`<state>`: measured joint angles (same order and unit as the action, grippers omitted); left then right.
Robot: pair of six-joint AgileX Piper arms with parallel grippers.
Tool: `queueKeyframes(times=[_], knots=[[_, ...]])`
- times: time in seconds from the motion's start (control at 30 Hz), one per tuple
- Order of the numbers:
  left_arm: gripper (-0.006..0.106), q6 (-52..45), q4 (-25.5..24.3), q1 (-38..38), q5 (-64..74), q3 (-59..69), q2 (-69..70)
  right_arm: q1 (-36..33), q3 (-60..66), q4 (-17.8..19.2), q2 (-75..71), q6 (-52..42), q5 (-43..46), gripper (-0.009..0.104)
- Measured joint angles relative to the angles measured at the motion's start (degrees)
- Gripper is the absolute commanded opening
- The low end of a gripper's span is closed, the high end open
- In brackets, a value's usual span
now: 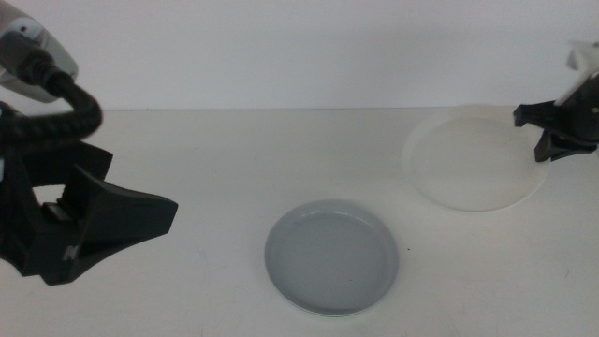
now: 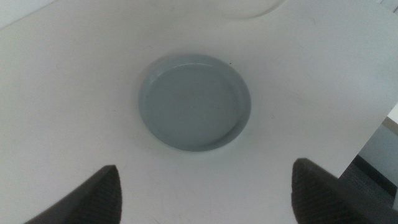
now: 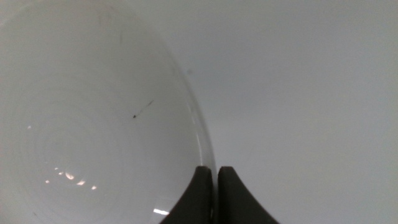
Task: Stack the three bowls on top of each other.
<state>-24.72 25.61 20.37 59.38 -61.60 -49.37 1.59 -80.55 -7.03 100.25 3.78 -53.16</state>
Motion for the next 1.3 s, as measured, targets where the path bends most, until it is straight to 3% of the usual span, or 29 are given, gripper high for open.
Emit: queueKeyframes(times=[0.23,0.77,1.3], knots=[[0.105,0.0,0.0,0.0,0.0,0.0,0.0,-2.3,5.8,-5.1,-12.6,-0.8,-0.3,-0.001],[0.105,0.0,0.0,0.0,0.0,0.0,0.0,-24.5,7.1,-4.2,-9.4,8.4,3.0,-0.001],[0.105,0.0,0.0,0.0,0.0,0.0,0.0,-26.0,7.1,-4.6,6.2,9.1,8.9,-0.001]])
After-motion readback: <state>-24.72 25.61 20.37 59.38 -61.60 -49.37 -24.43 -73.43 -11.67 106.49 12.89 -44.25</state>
